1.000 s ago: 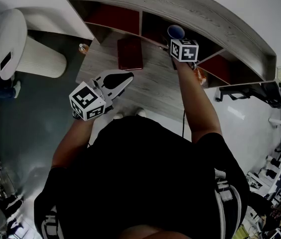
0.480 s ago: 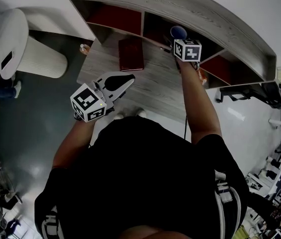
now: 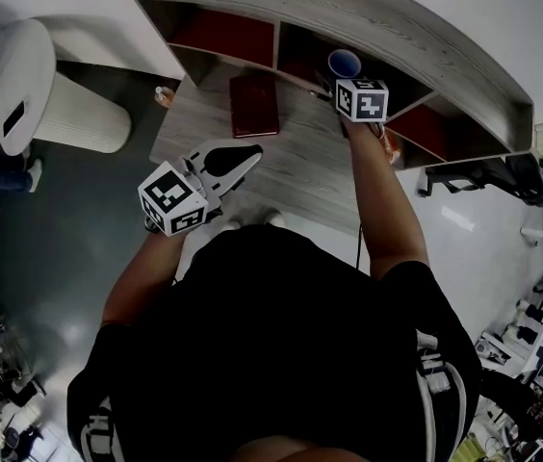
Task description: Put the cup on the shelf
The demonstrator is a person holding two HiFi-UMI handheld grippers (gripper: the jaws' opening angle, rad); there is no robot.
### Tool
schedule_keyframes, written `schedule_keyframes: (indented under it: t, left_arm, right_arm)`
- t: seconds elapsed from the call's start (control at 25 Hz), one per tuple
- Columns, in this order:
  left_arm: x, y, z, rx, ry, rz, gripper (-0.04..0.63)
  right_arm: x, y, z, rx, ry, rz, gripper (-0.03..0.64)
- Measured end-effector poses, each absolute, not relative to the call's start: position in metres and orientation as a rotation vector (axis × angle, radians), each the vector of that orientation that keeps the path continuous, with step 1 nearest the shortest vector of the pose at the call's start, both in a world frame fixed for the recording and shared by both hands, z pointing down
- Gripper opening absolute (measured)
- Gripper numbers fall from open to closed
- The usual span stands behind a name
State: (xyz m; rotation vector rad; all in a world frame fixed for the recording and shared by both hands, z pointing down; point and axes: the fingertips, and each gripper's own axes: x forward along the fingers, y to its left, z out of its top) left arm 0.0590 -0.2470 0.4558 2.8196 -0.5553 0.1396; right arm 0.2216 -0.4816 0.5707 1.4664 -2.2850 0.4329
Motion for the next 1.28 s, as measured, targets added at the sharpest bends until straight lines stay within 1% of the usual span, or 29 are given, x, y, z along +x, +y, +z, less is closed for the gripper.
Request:
schedule_keyframes:
  t: [0.76,1.28]
  left_arm:
    - [0.04,-0.235,0.452,2.835,-0.505,0.122,0.021]
    - [0.012,-0.224,0.446,2.844,-0.455,0.12,0.021]
  right_arm:
    - [0.228,-0.452,0.566,1.549,-2.218,0.447,0.397]
    - [0.215,-0.393,0.541,1.564,-2.217,0.4,0.396]
